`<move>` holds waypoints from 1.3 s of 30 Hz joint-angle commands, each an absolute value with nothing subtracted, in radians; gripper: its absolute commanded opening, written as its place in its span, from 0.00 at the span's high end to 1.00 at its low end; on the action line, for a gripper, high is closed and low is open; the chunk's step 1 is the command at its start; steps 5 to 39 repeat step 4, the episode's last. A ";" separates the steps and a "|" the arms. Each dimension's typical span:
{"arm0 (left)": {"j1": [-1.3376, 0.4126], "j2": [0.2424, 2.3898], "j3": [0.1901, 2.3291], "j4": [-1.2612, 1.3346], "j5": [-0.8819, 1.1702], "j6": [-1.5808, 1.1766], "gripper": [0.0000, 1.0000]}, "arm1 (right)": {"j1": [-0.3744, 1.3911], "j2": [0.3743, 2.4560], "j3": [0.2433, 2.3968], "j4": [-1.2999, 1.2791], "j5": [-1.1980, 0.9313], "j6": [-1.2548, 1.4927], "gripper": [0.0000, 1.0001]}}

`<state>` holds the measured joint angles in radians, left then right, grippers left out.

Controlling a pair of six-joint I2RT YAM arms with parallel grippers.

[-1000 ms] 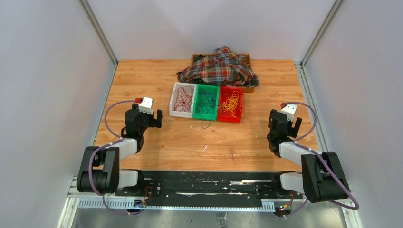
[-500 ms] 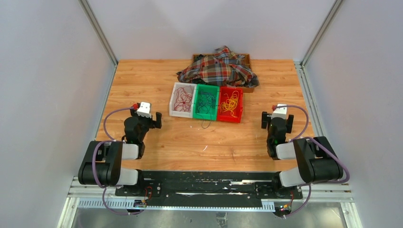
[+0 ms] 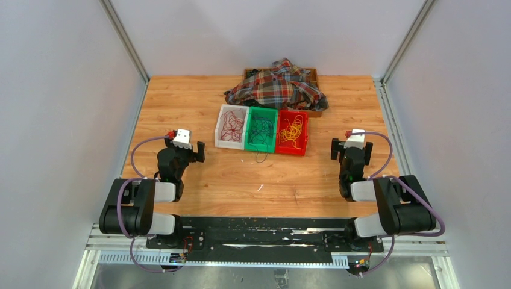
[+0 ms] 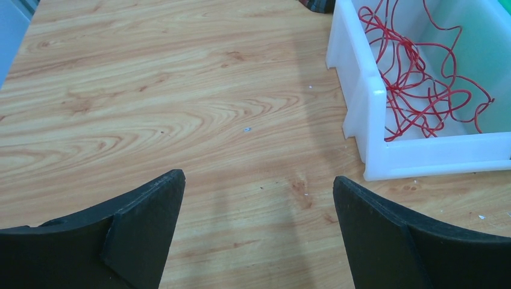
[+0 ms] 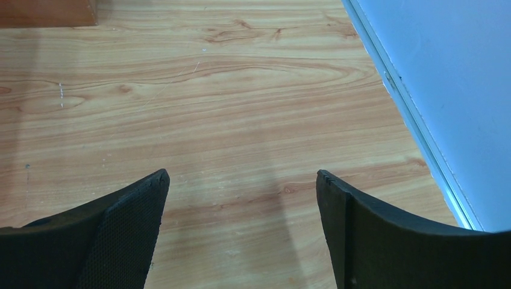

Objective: Untangle the cables

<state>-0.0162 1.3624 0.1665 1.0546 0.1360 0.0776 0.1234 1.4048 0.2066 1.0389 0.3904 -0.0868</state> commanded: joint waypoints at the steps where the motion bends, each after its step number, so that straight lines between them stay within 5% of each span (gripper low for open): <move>1: -0.016 1.362 0.172 1.109 0.121 0.079 0.02 | 0.107 1.412 0.214 1.051 0.383 -0.086 0.09; 39: -0.015 1.362 0.172 1.109 0.121 0.079 0.02 | 0.107 1.410 0.213 1.052 0.381 -0.086 0.09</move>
